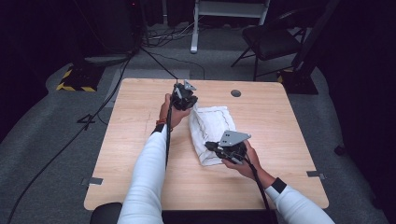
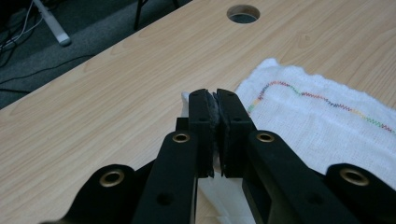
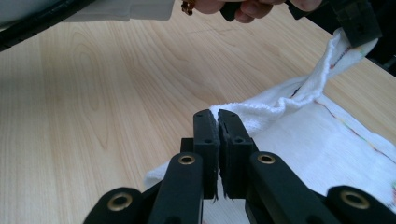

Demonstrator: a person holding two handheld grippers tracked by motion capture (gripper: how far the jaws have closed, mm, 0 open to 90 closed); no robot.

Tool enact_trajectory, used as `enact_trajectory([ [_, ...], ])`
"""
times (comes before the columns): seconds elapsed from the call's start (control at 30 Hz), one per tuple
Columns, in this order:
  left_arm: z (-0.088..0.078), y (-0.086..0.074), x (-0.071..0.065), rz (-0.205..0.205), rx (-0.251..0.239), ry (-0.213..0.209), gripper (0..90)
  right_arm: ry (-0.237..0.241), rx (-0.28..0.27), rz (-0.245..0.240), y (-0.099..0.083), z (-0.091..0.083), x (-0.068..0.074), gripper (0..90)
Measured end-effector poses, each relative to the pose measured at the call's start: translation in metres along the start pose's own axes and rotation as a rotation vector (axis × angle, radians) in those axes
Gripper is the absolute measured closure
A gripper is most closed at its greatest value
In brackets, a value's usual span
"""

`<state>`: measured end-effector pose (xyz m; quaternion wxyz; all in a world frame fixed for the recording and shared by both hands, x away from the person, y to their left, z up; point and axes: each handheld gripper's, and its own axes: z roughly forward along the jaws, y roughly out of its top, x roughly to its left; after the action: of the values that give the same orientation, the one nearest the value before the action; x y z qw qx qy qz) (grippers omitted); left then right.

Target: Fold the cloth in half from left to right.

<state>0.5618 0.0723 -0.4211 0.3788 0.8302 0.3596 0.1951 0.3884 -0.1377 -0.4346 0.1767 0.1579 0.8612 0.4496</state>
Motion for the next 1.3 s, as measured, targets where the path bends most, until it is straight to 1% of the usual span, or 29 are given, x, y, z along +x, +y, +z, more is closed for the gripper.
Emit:
enact_trajectory([
  [0.07, 0.002, 0.002, -0.001, -0.001, 0.001, -0.003, 85.5, -0.012, 0.002, 0.011, -0.004, -0.005, -0.003, 87.0],
  [0.1, 0.005, 0.004, -0.003, 0.005, 0.003, -0.002, 85.5, -0.012, 0.002, 0.011, -0.004, -0.005, -0.003, 87.0],
  [0.13, 0.011, 0.008, -0.008, 0.018, 0.012, -0.006, 85.5, -0.022, 0.007, 0.018, -0.008, -0.009, -0.006, 87.0],
  [0.17, 0.014, 0.01, -0.01, 0.022, 0.012, -0.008, 85.5, -0.028, 0.011, 0.019, -0.011, -0.012, -0.008, 87.0],
  [0.23, 0.015, 0.012, -0.012, 0.024, 0.018, -0.012, 85.4, -0.038, 0.016, 0.026, -0.015, -0.015, -0.011, 87.0],
  [0.27, 0.018, 0.015, -0.015, 0.034, 0.018, -0.011, 85.4, -0.038, 0.016, 0.026, -0.015, -0.015, -0.011, 87.0],
  [0.37, 0.027, 0.021, -0.023, 0.042, 0.022, -0.011, 85.5, -0.052, 0.03, 0.044, -0.024, -0.02, -0.016, 87.0],
  [0.47, 0.031, 0.022, -0.026, 0.049, 0.029, -0.014, 85.4, -0.058, 0.035, 0.045, -0.027, -0.023, -0.018, 87.0],
  [0.5, 0.034, 0.024, -0.029, 0.051, 0.029, -0.015, 85.4, -0.068, 0.042, 0.051, -0.031, -0.026, -0.02, 87.0],
  [0.63, 0.039, 0.025, -0.033, 0.056, 0.034, -0.01, 85.2, -0.083, 0.059, 0.053, -0.039, -0.03, -0.024, 87.0],
  [0.67, 0.041, 0.025, -0.035, 0.057, 0.039, -0.015, 85.2, -0.086, 0.064, 0.053, -0.04, -0.031, -0.025, 87.0],
  [0.8, 0.045, 0.027, -0.039, 0.056, 0.042, -0.009, 84.8, -0.094, 0.075, 0.058, -0.045, -0.034, -0.027, 87.0],
  [0.9, 0.05, 0.028, -0.042, 0.064, 0.045, -0.005, 84.6, -0.1, 0.083, 0.054, -0.048, -0.036, -0.027, 87.0],
  [1.03, 0.055, 0.031, -0.047, 0.065, 0.052, 0.001, 84.3, -0.108, 0.092, 0.066, -0.052, -0.038, -0.031, 87.0],
  [1.13, 0.059, 0.032, -0.05, 0.073, 0.055, 0.017, 84.2, -0.114, 0.103, 0.069, -0.056, -0.039, -0.033, 87.0],
  [1.2, 0.063, 0.032, -0.053, 0.07, 0.054, 0.013, 84.6, -0.119, 0.12, 0.069, -0.06, -0.039, -0.035, 87.0],
  [1.3, 0.068, 0.032, -0.055, 0.075, 0.061, 0.011, 84.6, -0.12, 0.124, 0.074, -0.062, -0.041, -0.036, 87.0],
])
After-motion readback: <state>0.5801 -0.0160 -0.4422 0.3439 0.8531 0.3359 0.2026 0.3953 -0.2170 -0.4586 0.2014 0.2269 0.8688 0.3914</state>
